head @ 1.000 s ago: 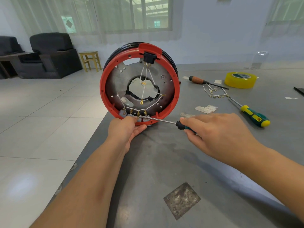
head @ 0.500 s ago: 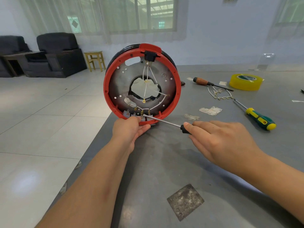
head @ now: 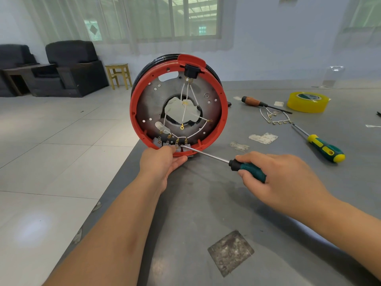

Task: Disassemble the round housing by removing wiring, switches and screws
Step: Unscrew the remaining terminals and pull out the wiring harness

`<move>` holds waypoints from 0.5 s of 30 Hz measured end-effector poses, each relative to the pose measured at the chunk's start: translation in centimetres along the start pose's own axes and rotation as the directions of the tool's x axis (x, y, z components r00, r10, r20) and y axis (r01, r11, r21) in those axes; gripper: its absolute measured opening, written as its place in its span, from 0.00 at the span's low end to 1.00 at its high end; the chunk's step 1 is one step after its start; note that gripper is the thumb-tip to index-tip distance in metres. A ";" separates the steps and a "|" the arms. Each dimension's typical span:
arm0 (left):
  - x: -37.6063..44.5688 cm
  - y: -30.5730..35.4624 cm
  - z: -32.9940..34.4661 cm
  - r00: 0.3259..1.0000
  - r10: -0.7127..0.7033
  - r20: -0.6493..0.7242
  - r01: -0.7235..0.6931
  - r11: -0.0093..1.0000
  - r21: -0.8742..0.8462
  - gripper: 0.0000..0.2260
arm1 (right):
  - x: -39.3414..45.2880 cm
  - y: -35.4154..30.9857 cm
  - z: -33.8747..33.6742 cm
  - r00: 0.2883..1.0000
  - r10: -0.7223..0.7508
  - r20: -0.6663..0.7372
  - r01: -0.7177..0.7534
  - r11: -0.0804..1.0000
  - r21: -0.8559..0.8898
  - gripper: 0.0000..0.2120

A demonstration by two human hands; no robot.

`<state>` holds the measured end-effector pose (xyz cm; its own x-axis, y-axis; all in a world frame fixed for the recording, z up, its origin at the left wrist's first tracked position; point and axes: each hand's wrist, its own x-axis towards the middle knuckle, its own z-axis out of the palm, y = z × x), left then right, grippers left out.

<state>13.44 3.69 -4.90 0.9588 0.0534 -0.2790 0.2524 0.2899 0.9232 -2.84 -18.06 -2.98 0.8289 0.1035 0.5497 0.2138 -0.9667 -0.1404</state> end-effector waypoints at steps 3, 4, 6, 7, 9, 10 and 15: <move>0.1 -0.1 -0.1 1.000 0.016 0.016 -0.016 1.000 0.000 0.08 | -0.2 0.8 0.3 0.996 0.088 0.019 -0.090 0.988 0.122 0.14; 0.1 -0.1 -0.1 0.999 0.024 0.025 -0.024 1.000 0.000 0.08 | -0.3 1.2 0.4 0.994 0.106 0.027 -0.109 0.981 0.161 0.13; 0.0 -0.1 -0.2 0.999 0.033 0.035 -0.032 0.999 -0.002 0.07 | -0.5 2.3 0.4 0.992 0.108 0.060 -0.119 0.970 0.214 0.13; 0.0 -0.1 -0.2 0.999 0.035 0.038 -0.035 0.999 -0.006 0.07 | -0.6 3.0 0.4 0.993 0.095 0.074 -0.109 0.969 0.220 0.14; -0.1 -0.1 -0.2 0.998 0.043 0.045 -0.042 0.999 -0.020 0.06 | -0.7 4.1 0.3 0.995 0.065 0.077 -0.080 0.976 0.205 0.15; -0.1 -0.1 -0.2 0.998 0.050 0.050 -0.048 0.999 -0.025 0.06 | -0.7 4.6 0.2 0.996 0.054 0.064 -0.066 0.979 0.191 0.15; -0.6 -0.2 -0.4 0.993 0.095 0.066 -0.093 0.995 -0.035 0.08 | -0.7 6.2 0.4 0.985 0.064 -0.158 -0.032 0.980 0.198 0.18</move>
<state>12.78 3.98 -5.04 0.9850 0.0178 -0.1719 0.1575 0.3170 0.9353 -1.93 -24.05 -4.58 0.7487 0.0032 0.6629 0.2855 -0.9040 -0.3182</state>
